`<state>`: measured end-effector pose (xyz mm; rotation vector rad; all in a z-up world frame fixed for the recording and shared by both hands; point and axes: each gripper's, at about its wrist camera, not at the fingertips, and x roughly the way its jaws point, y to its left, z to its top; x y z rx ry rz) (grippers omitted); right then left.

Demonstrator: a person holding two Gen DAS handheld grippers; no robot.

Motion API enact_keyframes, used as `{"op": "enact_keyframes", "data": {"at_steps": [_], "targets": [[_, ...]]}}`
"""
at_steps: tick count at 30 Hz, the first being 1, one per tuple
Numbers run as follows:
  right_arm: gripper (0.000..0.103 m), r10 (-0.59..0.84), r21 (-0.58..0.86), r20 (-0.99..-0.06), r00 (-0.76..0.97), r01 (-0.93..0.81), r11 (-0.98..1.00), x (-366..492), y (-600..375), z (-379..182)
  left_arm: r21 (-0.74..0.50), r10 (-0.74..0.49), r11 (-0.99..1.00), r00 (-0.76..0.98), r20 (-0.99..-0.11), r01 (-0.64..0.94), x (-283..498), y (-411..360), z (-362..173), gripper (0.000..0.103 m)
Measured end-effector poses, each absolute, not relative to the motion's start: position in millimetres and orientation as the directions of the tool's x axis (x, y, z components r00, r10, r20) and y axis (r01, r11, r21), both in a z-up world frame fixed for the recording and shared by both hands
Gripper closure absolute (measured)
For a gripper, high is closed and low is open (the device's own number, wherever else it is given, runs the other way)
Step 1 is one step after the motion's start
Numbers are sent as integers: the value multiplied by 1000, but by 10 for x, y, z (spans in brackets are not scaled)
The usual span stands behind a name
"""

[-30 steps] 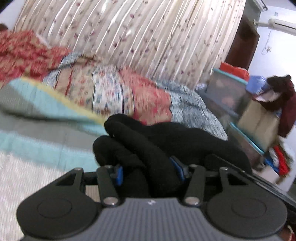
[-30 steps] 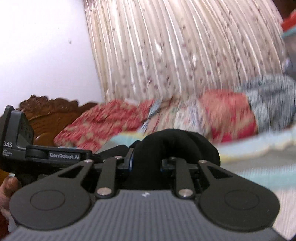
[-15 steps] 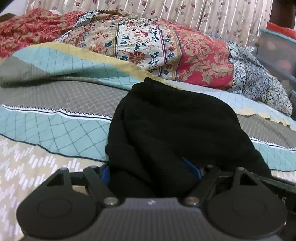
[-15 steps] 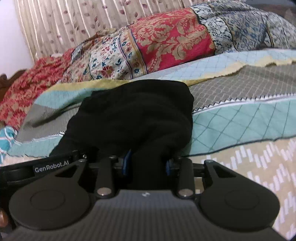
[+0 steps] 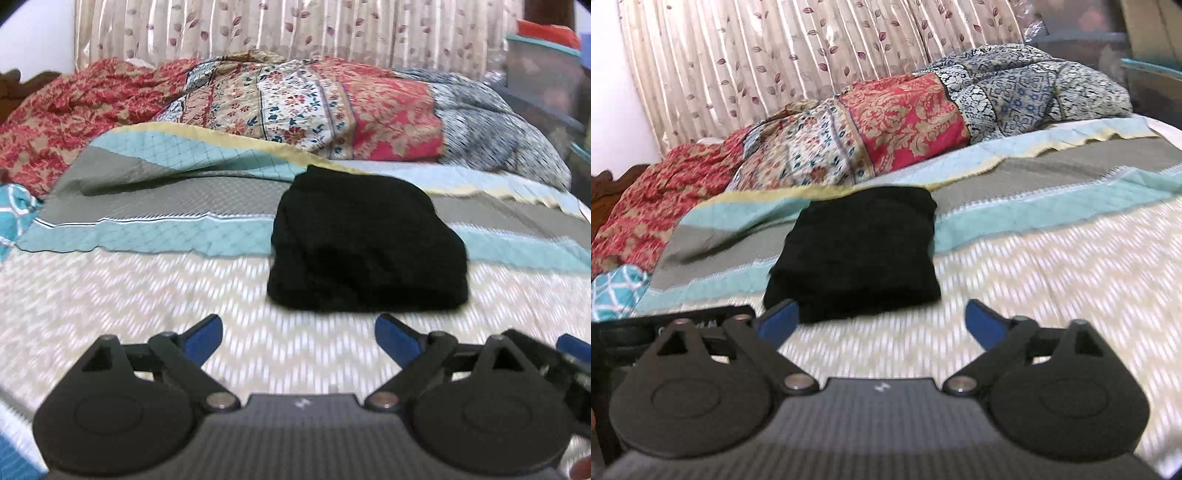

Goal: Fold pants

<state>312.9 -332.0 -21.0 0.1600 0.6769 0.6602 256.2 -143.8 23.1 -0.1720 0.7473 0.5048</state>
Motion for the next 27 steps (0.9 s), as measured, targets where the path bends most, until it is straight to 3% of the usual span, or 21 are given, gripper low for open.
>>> {"op": "enact_keyframes", "data": {"at_steps": [2,7,27], "targets": [[0,601,322,-535,594,-515,795,2906,-3388,-183,45,386,871,622,-681,-490,2337,-1591,285,0],[0,546,223,-596,589,-531,817,2502,-3408,-153,59,383,876,617,-687,-478,1984,-1827,387,0],[0,545,327,-670,504,-459,826,2130,-3711,-59,51,398,864,617,-679,-501,1380,-2062,544,0]]}}
